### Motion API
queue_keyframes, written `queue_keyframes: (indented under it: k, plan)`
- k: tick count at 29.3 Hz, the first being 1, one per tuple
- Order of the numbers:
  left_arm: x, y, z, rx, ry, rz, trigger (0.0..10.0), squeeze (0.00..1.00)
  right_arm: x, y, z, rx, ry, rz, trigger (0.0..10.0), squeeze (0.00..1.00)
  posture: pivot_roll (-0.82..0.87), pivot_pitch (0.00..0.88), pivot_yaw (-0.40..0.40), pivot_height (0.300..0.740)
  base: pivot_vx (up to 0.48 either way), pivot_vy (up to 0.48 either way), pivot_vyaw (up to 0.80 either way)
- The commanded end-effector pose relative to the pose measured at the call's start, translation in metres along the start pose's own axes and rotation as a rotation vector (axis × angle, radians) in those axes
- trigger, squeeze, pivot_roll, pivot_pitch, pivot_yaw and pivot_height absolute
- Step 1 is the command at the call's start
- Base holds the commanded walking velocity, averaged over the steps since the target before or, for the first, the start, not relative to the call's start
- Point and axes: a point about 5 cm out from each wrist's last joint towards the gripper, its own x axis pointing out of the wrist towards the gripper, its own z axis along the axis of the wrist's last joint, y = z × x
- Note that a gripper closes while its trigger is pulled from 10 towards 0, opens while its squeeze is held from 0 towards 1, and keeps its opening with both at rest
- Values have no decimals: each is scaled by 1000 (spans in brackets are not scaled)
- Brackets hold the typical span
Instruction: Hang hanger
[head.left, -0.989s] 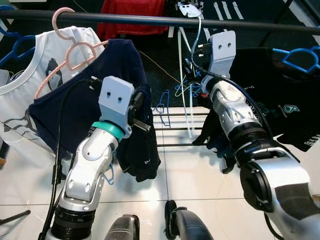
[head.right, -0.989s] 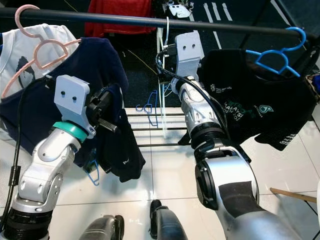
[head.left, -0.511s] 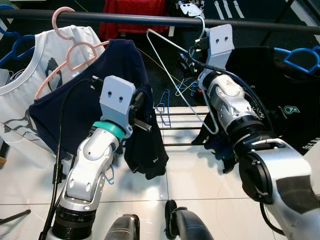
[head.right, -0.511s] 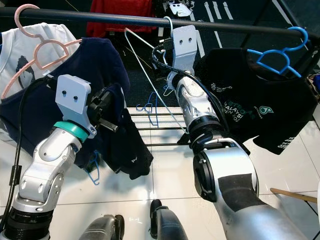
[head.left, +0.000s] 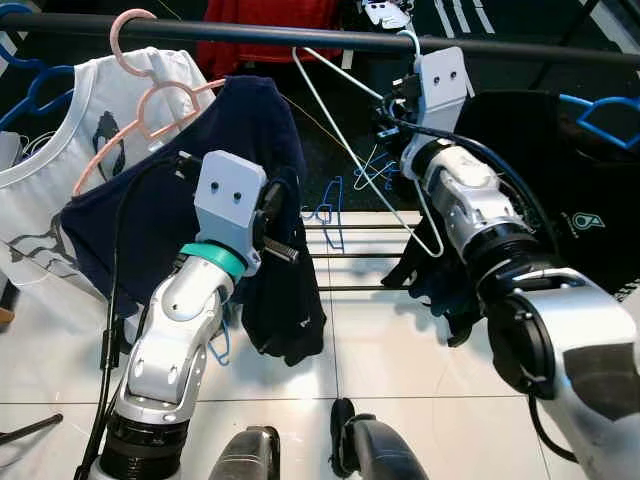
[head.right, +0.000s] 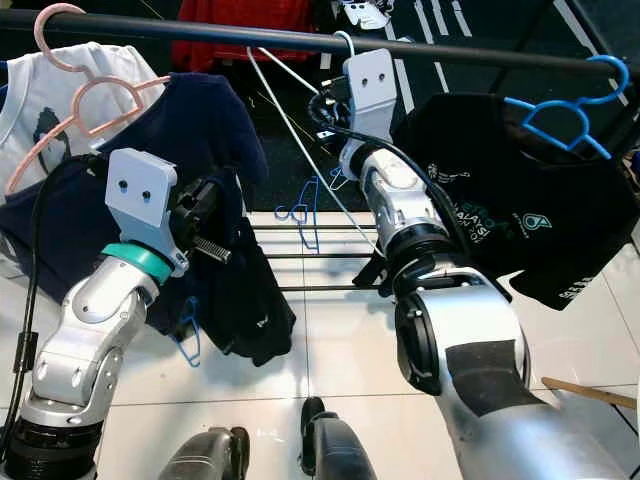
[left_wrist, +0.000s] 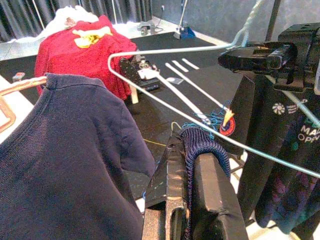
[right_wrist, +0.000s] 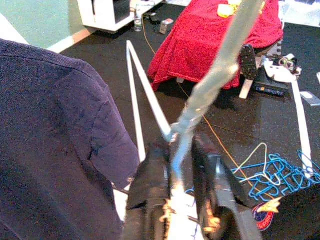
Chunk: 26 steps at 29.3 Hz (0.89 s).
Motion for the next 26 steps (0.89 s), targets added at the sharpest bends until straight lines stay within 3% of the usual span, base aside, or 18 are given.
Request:
queue_keyframes:
  k: [1,13,18,19,20,21,23,24,26]
  plan:
    - [1,-3,4,-2,-22,-9,10000,0,-1,-4,2,-17,7,2,0,0,42,165,5,740,0,0,0]
    - [3,-2,15,-11,-53,-55,10000,0,0,-7,34,-94,-124,141,0,0,16,161,-7,740,0,0,0]
    - [2,-1,17,-8,-58,-67,10000,0,-1,-6,36,-101,-137,156,0,0,16,161,-7,740,0,0,0]
    - [0,-1,20,3,-67,-102,10000,0,-4,-5,38,-108,-160,184,2706,0,8,163,-8,740,0,0,0]
    - [0,-1,20,3,-67,-102,10000,0,-4,-5,38,-108,-160,184,2706,0,8,163,-8,740,0,0,0]
    - [-3,0,24,23,-73,-152,10000,0,-11,-5,37,-113,-179,215,10000,0,3,164,-7,740,0,0,0]
    - [-3,0,24,23,-73,-152,10000,0,-11,-5,37,-113,-179,215,10000,0,3,164,-7,740,0,0,0]
    - [-13,3,30,71,-74,-273,10000,0,-36,-7,24,-137,-172,258,10000,0,-16,165,1,740,0,0,0]
    - [-13,3,30,71,-74,-273,10000,0,-36,-7,24,-137,-172,258,10000,0,-16,165,1,740,0,0,0]
